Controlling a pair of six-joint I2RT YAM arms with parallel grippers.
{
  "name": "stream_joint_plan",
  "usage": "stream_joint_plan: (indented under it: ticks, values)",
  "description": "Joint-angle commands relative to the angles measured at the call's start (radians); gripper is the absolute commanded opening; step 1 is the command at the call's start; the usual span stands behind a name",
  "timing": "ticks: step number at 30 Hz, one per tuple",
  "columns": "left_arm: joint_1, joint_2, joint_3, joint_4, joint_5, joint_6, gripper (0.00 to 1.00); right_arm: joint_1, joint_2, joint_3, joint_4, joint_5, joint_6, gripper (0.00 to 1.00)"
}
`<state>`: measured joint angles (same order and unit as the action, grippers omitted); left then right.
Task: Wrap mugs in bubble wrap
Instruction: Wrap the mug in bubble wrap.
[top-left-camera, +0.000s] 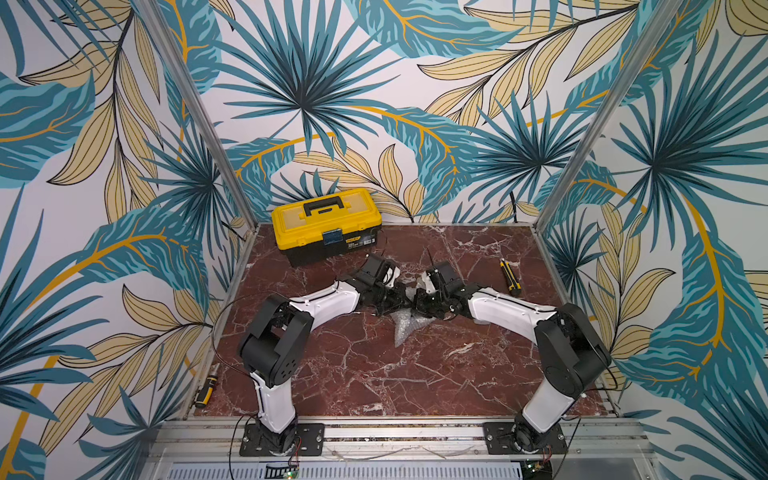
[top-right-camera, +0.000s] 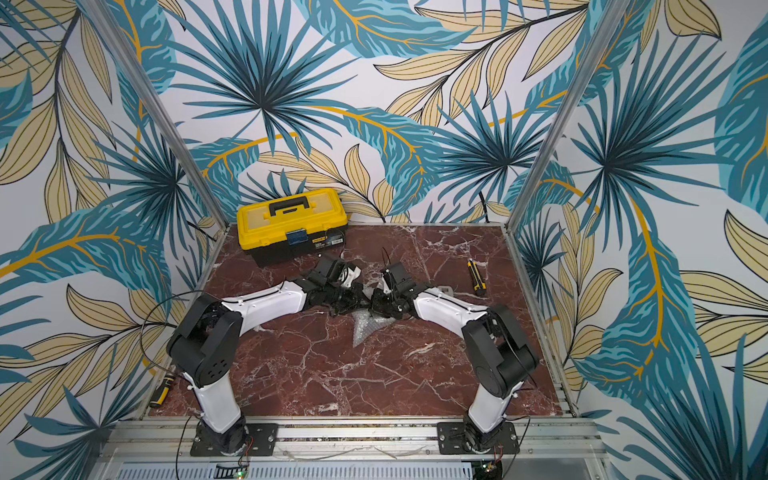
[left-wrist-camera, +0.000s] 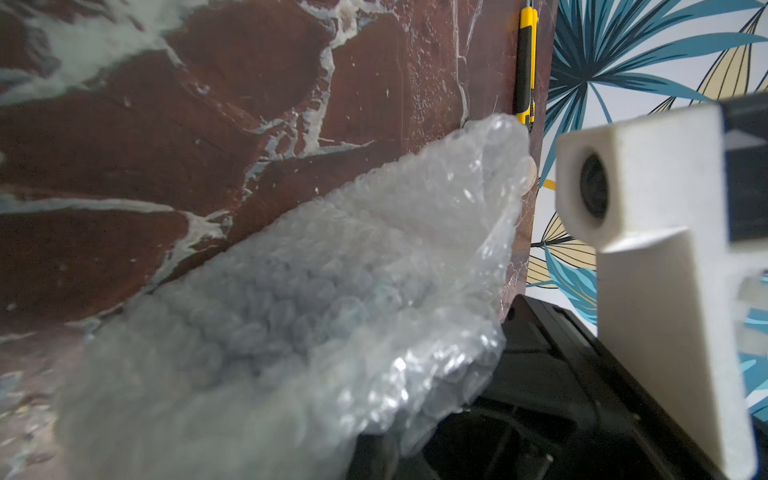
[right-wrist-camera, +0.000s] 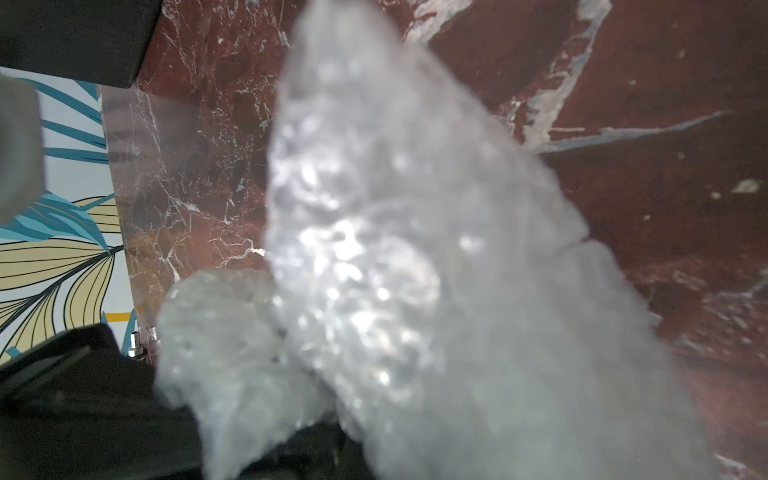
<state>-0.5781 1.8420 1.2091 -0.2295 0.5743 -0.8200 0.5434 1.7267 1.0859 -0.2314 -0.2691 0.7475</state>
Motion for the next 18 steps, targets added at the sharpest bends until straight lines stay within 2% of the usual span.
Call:
stream_joint_plan:
  ticks: [1, 8, 13, 18]
  values:
    - [-0.024, 0.058, 0.027, -0.011, 0.021, 0.035, 0.05, 0.024, -0.032, 0.007, 0.023, -0.070, -0.031, 0.04]
    - [-0.025, 0.066, 0.043, -0.114, -0.039, 0.084, 0.04, 0.028, -0.120, 0.025, -0.070, -0.037, -0.052, 0.15]
    - [-0.025, 0.065, 0.043, -0.133, -0.055, 0.095, 0.04, 0.028, -0.147, 0.045, -0.122, -0.024, -0.066, 0.17]
    - [-0.026, 0.061, 0.047, -0.133, -0.063, 0.094, 0.04, 0.028, -0.170, 0.062, -0.198, 0.027, -0.089, 0.24]
